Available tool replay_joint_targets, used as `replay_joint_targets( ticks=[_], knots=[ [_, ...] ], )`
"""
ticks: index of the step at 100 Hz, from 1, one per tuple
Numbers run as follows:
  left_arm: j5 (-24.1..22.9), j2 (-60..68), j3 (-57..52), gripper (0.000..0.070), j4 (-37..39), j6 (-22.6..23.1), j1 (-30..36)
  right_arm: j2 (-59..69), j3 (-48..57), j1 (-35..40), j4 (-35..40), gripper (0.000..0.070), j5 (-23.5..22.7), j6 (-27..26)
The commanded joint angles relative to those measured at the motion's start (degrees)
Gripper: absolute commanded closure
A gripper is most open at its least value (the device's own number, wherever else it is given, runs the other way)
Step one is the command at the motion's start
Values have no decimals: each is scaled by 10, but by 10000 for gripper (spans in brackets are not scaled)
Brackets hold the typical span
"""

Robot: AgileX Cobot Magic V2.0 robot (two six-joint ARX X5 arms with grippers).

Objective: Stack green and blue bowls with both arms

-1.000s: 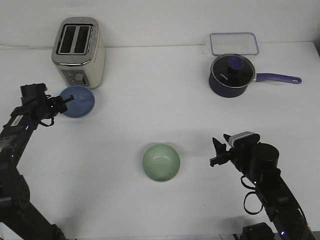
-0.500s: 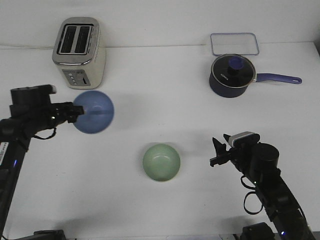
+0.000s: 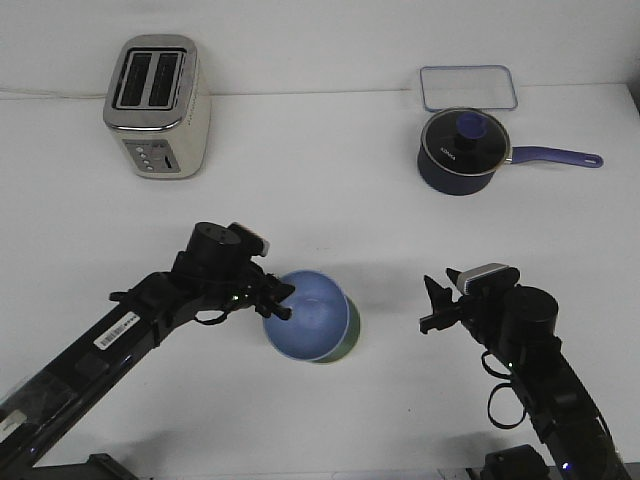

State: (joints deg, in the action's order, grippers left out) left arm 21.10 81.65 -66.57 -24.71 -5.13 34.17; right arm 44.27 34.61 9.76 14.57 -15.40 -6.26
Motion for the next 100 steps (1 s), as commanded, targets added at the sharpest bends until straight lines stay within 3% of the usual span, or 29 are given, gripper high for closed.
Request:
replay_joint_targets(
  ticks=[1, 37, 41, 50, 54, 59, 69, 100],
  knots=[
    [-17, 23, -9, 688, 6, 11, 13, 2, 3, 1, -4, 406, -3, 1],
    [-23, 99, -9, 676, 34, 29, 34, 2, 3, 1, -4, 406, -2, 1],
    [-22, 102, -9, 621, 38, 29, 35, 2, 3, 1, -4, 406, -2, 1],
    [-22, 102, -9, 384, 49, 30, 37, 2, 3, 1, -4, 406, -2, 1],
    [-22, 99, -10, 312, 53, 30, 37, 2, 3, 1, -4, 406, -2, 1],
    [-22, 94, -10, 266, 57, 30, 37, 2, 3, 1, -4, 406, -2, 1],
    [-26, 69, -13, 260, 66, 31, 26, 2, 3, 1, -4, 406, -2, 1],
    [-204, -105, -13, 261, 117, 64, -56, 1, 3, 1, -7, 406, 5, 3]
  ],
)
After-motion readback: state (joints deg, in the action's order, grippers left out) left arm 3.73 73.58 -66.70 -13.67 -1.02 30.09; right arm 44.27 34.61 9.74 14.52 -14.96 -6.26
